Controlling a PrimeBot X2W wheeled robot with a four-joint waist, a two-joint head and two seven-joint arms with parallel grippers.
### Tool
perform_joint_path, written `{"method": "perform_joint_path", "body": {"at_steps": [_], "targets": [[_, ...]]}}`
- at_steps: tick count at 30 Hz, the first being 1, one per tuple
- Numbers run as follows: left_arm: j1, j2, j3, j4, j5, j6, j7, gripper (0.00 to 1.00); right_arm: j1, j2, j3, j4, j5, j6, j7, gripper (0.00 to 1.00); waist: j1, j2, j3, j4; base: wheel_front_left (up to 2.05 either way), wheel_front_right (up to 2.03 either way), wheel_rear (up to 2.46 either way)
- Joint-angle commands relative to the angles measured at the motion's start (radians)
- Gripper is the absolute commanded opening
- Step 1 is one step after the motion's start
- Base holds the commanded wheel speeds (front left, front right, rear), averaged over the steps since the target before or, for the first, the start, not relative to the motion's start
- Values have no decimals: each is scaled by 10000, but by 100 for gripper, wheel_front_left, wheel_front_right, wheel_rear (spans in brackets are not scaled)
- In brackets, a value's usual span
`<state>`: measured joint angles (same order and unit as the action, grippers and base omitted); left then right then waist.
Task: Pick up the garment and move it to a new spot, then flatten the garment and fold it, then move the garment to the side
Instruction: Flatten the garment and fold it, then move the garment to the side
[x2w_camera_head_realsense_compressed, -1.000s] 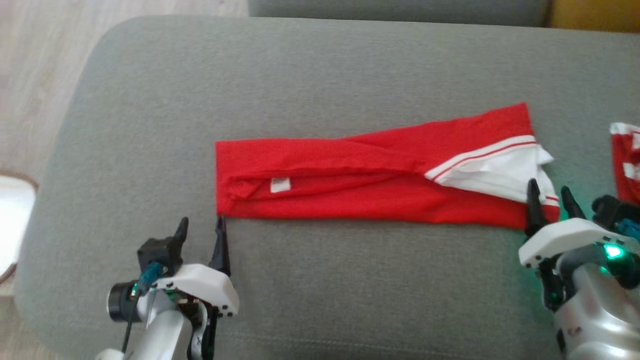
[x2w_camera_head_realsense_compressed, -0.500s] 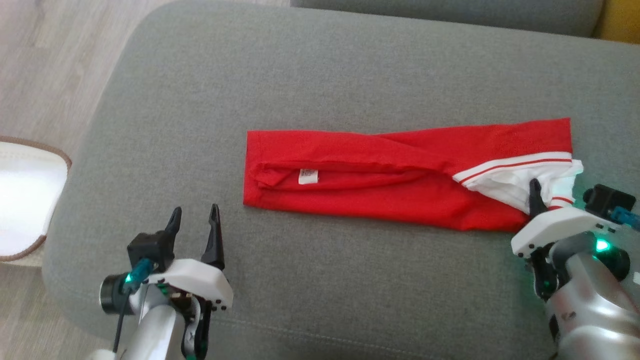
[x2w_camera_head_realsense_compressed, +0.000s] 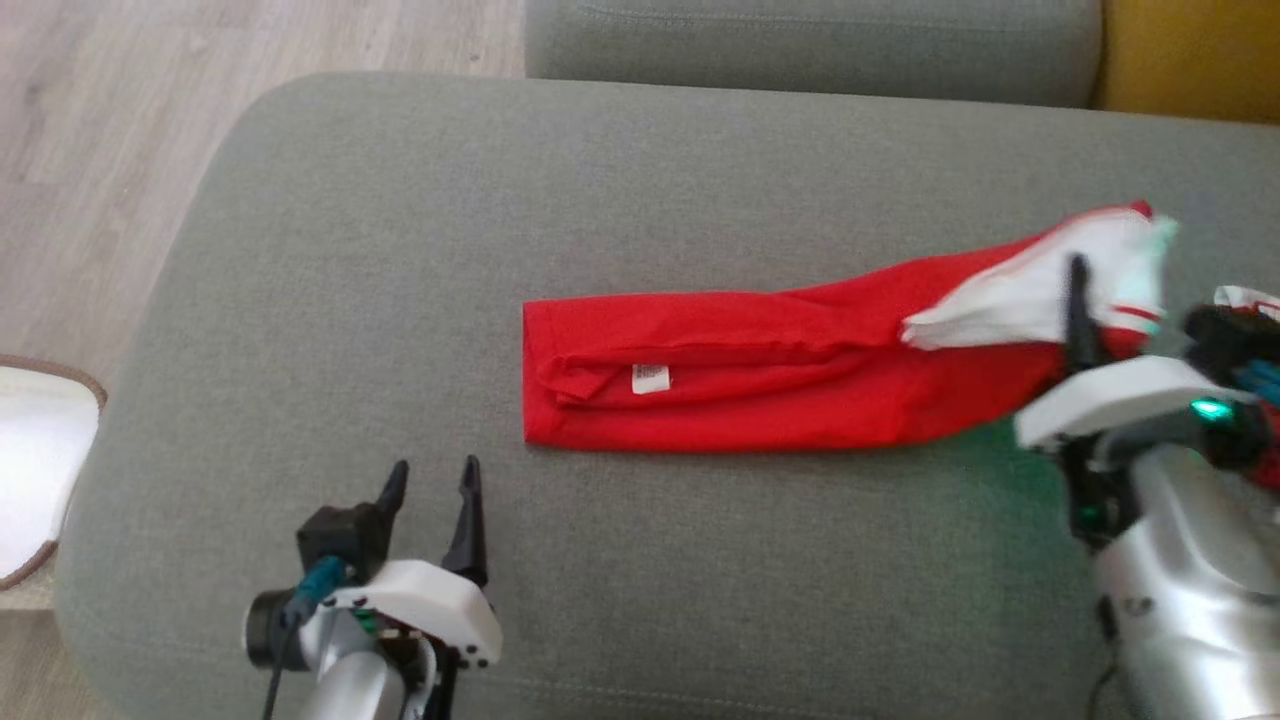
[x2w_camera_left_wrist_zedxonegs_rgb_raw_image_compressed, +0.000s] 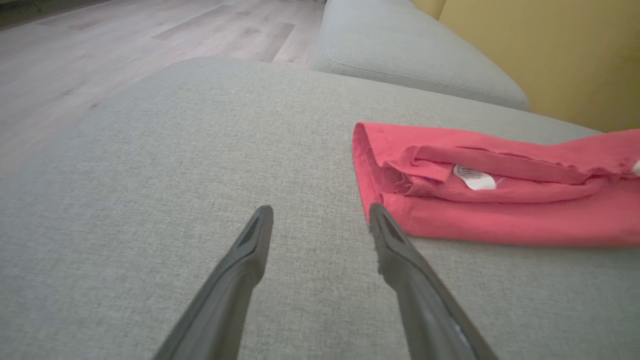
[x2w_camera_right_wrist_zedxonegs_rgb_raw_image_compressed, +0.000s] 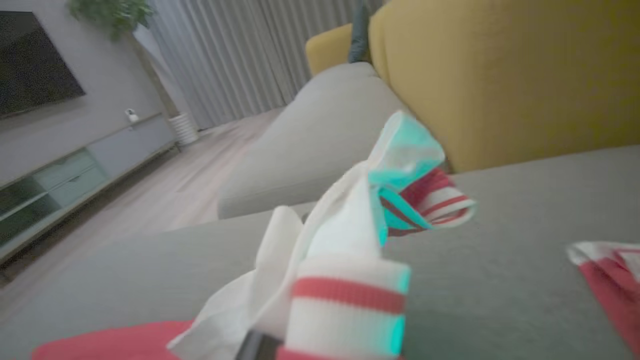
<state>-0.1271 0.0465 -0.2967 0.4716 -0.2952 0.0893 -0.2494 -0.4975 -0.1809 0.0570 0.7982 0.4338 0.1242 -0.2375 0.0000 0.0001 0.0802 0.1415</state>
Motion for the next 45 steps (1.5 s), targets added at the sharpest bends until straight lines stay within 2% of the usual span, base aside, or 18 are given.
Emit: {"method": "perform_joint_path", "body": {"at_steps": [1, 5, 8, 12, 16, 17, 18, 19, 22, 24, 28, 29, 34, 36, 40, 45], "targets": [[-244, 39, 151, -318, -75, 76, -124, 100, 62, 182, 589, -704, 97, 65, 40, 0, 0, -1, -55, 104, 0, 0, 0], [-291, 38, -177, -351, -224, 151, -124, 100, 471, 487, 1881, -1954, 304, 65, 681, 0, 0, -1, -149, 590, 0, 0, 0], [-346, 38, -524, -311, -254, 123, -124, 100, 698, 743, 2727, -2466, 417, 65, 1184, 0, 0, -1, -167, 1225, 0, 0, 0], [-453, 38, -1155, -183, -113, 49, -124, 100, 764, 1037, 3525, -2414, 330, 65, 1521, 0, 0, -1, -167, 2187, 0, 0, 0], [-567, 38, -1765, -141, 207, 70, -124, 100, 330, 1243, 3747, -1814, 147, 65, 1540, 0, 0, -1, -99, 2987, 0, 0, 0], [-579, 38, -1870, -139, 206, 75, -124, 100, 186, 1270, 3777, -1625, 138, 65, 1530, 33, 0, -1, -70, 3118, 0, 0, 0], [-589, 38, -1964, -140, 203, 77, -124, 100, 43, 1288, 3836, -1503, 189, 65, 1453, 93, 0, -1, -44, 3222, 0, 0, 0], [-595, 38, -2041, -129, 194, 88, -124, 100, -69, 1295, 3975, -1484, 402, 65, 1330, 100, 0, -1, -27, 3298, 0, 0, 0], [-584, 38, -2123, -105, 129, 175, -124, 100, -327, 1302, 4375, -1490, 1044, 65, 786, 100, 0, -1, -32, 3272, 0, 0, 0], [-563, 38, -2105, -111, 69, 234, -124, 100, -494, 1303, 4311, -1322, 1022, 65, 332, 100, 0, -1, -37, 3067, 0, 0, 0], [-580, 38, -1971, -207, -37, 332, -124, 100, -605, 1304, 3285, -808, 176, 65, -154, 100, 0, -1, 10, 2477, 0, 0, 0], [-580, 38, -1971, -207, -37, 332, -124, 100, -605, 1304, 3285, -808, 176, 65, -154, 100, 0, -1, 10, 2477, 0, 0, 0], [-814, 38, -1871, -347, 9, 402, -124, 100, -200, 1305, 1316, -322, -1241, 65, -237, 100, 0, -1, 280, 1794, 0, 0, 0], [-905, 38, -1878, -371, -12, 412, -124, 100, 9, 1306, 911, -84, -1674, 65, -239, 100, 0, -1, 348, 1690, 0, 0, 0], [-1033, 38, -1946, -405, -43, 400, -124, 100, 220, 1306, 488, 704, -2091, 65, -172, 100, 0, -1, 460, 1662, 0, 0, 0], [-1174, 38, -2042, -399, -37, 401, -124, 100, -54, 1306, 573, 1497, -1829, 65, -77, 100, 0, -1, 677, 1734, 0, 0, 0]]}}
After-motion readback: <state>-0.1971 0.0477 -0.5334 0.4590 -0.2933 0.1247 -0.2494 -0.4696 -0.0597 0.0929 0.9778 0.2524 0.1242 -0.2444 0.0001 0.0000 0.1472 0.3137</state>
